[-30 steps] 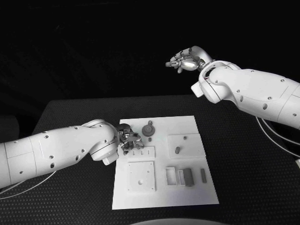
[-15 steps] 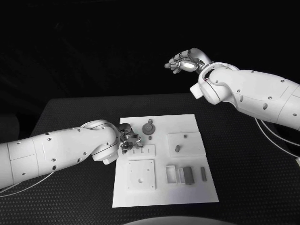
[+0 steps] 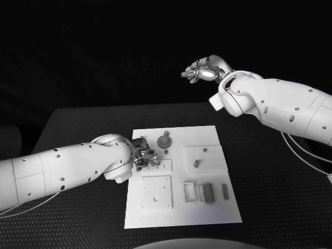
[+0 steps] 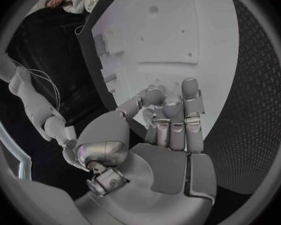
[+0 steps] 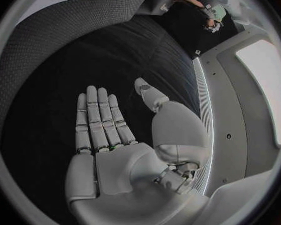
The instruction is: Assemble the parts on the task board
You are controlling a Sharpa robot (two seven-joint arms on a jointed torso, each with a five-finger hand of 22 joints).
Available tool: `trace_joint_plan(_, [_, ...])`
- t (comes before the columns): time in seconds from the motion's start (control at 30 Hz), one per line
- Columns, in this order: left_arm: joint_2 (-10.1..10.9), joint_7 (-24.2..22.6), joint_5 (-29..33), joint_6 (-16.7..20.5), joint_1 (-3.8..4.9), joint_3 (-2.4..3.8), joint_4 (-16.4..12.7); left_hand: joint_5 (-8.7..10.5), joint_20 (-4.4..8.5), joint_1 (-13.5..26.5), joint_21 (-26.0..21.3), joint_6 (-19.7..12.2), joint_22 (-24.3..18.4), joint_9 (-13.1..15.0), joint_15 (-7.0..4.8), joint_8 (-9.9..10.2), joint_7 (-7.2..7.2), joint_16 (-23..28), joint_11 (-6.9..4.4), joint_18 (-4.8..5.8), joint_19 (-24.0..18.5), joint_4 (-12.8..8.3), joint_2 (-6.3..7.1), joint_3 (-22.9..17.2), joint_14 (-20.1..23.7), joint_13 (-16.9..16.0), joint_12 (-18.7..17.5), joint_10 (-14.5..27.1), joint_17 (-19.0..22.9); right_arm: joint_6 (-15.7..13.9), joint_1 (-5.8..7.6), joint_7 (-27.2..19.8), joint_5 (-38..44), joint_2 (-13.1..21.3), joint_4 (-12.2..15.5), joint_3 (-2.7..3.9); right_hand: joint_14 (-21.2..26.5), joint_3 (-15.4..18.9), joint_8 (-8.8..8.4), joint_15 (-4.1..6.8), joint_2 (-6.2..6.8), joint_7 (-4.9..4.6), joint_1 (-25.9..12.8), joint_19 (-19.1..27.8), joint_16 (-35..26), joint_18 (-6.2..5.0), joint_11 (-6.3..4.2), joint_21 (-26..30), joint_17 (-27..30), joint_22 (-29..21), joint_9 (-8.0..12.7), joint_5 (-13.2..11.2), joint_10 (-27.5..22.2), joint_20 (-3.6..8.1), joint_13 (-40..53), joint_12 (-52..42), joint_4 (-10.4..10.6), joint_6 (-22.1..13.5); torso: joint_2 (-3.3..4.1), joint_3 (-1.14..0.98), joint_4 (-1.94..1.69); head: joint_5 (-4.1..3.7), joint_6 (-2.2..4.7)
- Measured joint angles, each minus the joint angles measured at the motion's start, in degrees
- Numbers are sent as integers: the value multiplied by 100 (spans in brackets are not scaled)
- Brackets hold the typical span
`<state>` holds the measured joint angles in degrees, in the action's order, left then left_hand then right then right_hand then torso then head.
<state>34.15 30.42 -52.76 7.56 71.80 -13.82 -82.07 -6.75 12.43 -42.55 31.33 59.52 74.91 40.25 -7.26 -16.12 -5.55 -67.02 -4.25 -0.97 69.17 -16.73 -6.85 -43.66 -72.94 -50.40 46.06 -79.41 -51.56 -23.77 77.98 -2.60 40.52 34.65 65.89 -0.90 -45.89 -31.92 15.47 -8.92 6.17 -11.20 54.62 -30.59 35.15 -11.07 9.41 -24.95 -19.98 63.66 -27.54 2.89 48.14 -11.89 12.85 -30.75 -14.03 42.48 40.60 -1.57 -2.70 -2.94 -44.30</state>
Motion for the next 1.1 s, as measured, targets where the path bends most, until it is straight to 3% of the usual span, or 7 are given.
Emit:
trace_joint_plan(0.27, [-5, 2, -35, -51, -8, 0, 15, -229, 27, 180, 0, 1, -1, 29, 10, 8, -1, -160, -42, 5, -19, -6, -60, 7, 30, 34, 39, -4, 188, 23, -16, 0, -7, -4, -3, -1, 0, 13, 0, 0, 0, 0, 0, -1, -38, 0, 0, 22, -11, 3, 7, 0, 0, 1, -41, 21, -13, 0, -1, 0, -2, 3, -3])
trace_joint_plan(0.53, [-26, 7, -68, -128, -22, 0, 35, -577, 29, 442, 0, 1, 4, 55, -2, -47, -1, -389, -79, 7, -19, -20, -137, 0, 122, 76, 105, -41, 395, 47, -19, 4, -10, -4, -4, -2, 0, 13, 0, 1, 0, 0, 0, -1, -62, 0, 21, 44, -24, 9, 16, 0, 20, 1, -76, 21, -13, 1, -1, 3, -3, 1, 1])
trace_joint_plan(1.1, [-65, 10, -282, -179, -93, 4, 130, -634, 29, 527, 0, 13, 3, 75, -21, -47, 8, -487, -78, 10, -16, -39, -107, -35, 140, 103, 133, -42, 495, 75, -34, 18, -31, 0, 24, -6, -51, 61, 20, -9, 0, 1, 0, 226, -190, 0, 21, 200, -108, 30, 52, 0, 61, -61, -212, 66, 4, 1, 0, 3, -2, -8, -12])
